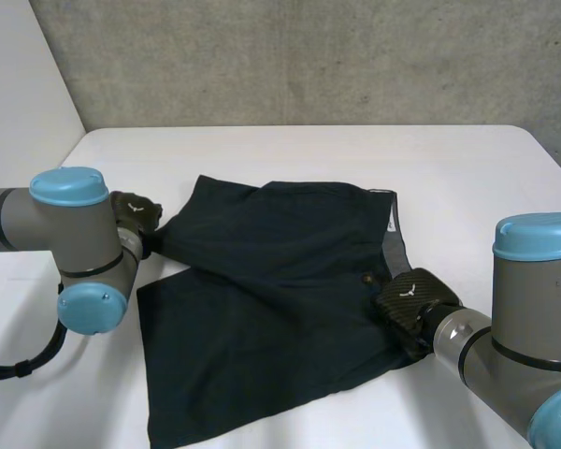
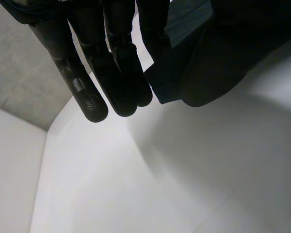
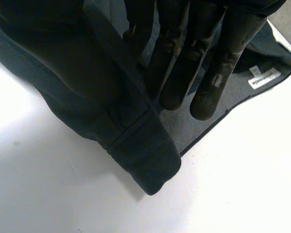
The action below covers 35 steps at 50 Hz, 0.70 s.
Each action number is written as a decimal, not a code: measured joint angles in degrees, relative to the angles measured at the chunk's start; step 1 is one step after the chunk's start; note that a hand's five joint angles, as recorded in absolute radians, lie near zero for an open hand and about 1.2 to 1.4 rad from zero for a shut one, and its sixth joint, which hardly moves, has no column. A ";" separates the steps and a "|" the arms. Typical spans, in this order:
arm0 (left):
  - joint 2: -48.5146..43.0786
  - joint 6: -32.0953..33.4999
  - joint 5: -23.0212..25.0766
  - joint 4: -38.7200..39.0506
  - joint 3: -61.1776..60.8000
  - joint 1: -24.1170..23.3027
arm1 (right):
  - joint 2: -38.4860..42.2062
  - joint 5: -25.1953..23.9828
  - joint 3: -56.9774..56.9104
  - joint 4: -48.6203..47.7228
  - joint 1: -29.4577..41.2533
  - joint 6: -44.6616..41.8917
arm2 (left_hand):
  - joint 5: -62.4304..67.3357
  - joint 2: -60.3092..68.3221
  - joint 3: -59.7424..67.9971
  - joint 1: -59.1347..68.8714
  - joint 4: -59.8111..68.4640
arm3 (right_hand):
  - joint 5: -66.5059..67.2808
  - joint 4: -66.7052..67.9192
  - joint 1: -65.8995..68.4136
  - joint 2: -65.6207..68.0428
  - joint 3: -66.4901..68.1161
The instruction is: Fold the shorts.
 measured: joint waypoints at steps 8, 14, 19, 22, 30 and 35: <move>0.14 -2.83 -2.53 -0.33 0.16 -1.48 | -0.04 -0.01 0.09 0.03 -0.06 0.00 | -33.73 -36.83 -35.96 -36.01 -37.27 | 0.00 0.00 0.00 0.00 0.00; 1.50 -4.58 -2.34 -1.30 -0.36 -2.25 | -0.09 -0.05 0.05 0.01 -0.07 0.11 | -51.89 -53.79 -52.93 -49.22 -54.13 | 0.00 0.00 0.00 0.00 0.00; 5.11 -6.50 -2.36 -4.08 -2.29 -2.30 | -0.11 -0.02 -0.06 0.01 -0.07 0.41 | -51.90 -53.80 -52.92 -49.22 -54.13 | 0.00 0.00 0.00 0.00 0.00; 9.82 -9.87 -2.31 -7.73 -5.36 -2.32 | -0.13 0.06 -0.17 -0.03 -0.07 0.79 | -51.89 -53.79 -52.92 -49.22 -54.13 | 0.00 0.00 0.00 0.00 0.00; 25.15 -22.02 0.11 -16.83 -18.31 -5.25 | -0.13 0.33 -0.41 -1.03 -0.12 3.94 | -51.89 -53.79 -52.92 -49.22 -54.13 | 0.00 0.00 0.00 0.00 0.00; 33.72 -25.80 2.65 -18.51 -28.61 -9.65 | -0.10 0.30 -0.92 -1.52 -0.29 9.17 | -51.70 -53.72 -52.91 -49.00 -54.03 | 0.00 0.00 0.00 0.00 0.00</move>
